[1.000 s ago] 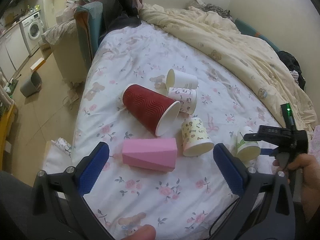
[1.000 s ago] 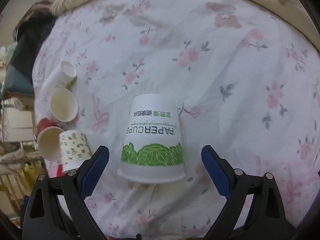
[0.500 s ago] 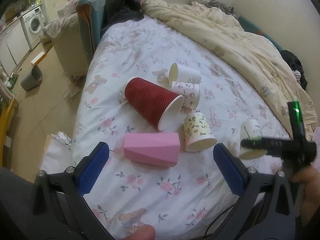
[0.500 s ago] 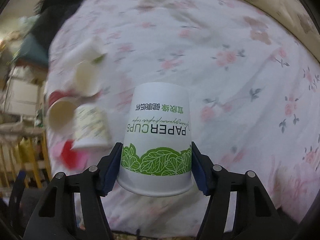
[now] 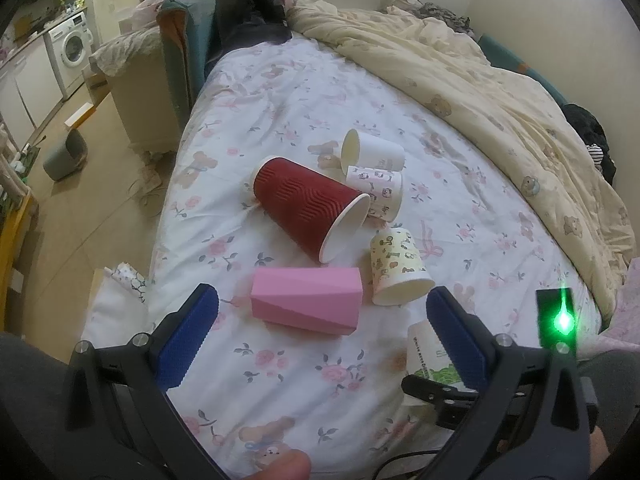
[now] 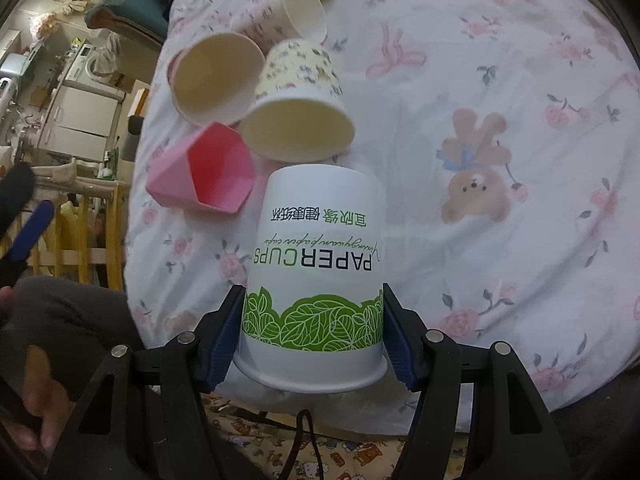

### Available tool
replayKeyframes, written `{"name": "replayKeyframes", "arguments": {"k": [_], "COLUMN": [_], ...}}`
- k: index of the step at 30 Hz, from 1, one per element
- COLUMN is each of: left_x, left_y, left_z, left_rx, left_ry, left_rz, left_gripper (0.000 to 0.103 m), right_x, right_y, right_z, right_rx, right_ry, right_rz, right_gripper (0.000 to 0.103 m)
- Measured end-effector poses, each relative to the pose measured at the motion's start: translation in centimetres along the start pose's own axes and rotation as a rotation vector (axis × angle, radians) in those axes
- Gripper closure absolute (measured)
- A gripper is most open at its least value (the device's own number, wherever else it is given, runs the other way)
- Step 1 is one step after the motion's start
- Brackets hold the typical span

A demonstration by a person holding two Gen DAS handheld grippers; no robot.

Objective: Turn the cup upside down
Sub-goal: 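Lift the white cup with the right tool and carry it toward the left tool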

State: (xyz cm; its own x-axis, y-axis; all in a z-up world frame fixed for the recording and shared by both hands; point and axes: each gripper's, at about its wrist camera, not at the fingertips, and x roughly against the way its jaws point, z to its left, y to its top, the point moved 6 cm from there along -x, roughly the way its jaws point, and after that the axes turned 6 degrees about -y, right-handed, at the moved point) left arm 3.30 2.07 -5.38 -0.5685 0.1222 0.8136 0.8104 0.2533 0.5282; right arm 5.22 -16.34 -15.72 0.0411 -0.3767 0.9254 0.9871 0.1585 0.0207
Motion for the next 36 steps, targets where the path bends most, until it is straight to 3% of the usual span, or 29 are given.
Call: {"name": "replayKeyframes", "arguments": {"k": [6, 8, 11, 17, 23, 30, 36], "left_x": [0.1, 0.0, -0.1, -0.2, -0.1, -0.5, -0.9], "left_y": [0.0, 0.0, -0.1, 0.0, 0.0, -0.4, -0.9], "left_z": [0.1, 0.1, 0.1, 0.0, 0.0, -0.5, -0.6], "left_rx": [0.0, -0.004, -0.006, -0.006, -0.008, -0.035, -0.067], "left_ry": [-0.007, -0.009, -0.008, -0.007, -0.004, 0.005, 0.055], "left_rz": [-0.003, -0.005, 0.002, 0.003, 0.011, 0.02, 0.027], "left_gripper": [0.0, 0.0, 0.0, 0.0, 0.0, 0.0, 0.0], "right_x": [-1.0, -1.3, -1.1, 1.3, 6.7, 10.8, 10.5], "right_y": [0.1, 0.2, 0.2, 0.6, 1.3, 2.0, 1.7], "right_z": [-0.7, -0.4, 0.1, 1.3, 1.2, -2.1, -4.7], "right_rx": [-0.029, -0.032, -0.026, 0.002, 0.015, -0.033, -0.092], "right_ry": [0.013, 0.014, 0.01, 0.034, 0.094, 0.121, 0.094], "right_rz": [0.028, 0.033, 0.009, -0.045, -0.152, -0.289, -0.31], "right_gripper": [0.031, 0.015, 0.007, 0.001, 0.001, 0.0, 0.0]}}
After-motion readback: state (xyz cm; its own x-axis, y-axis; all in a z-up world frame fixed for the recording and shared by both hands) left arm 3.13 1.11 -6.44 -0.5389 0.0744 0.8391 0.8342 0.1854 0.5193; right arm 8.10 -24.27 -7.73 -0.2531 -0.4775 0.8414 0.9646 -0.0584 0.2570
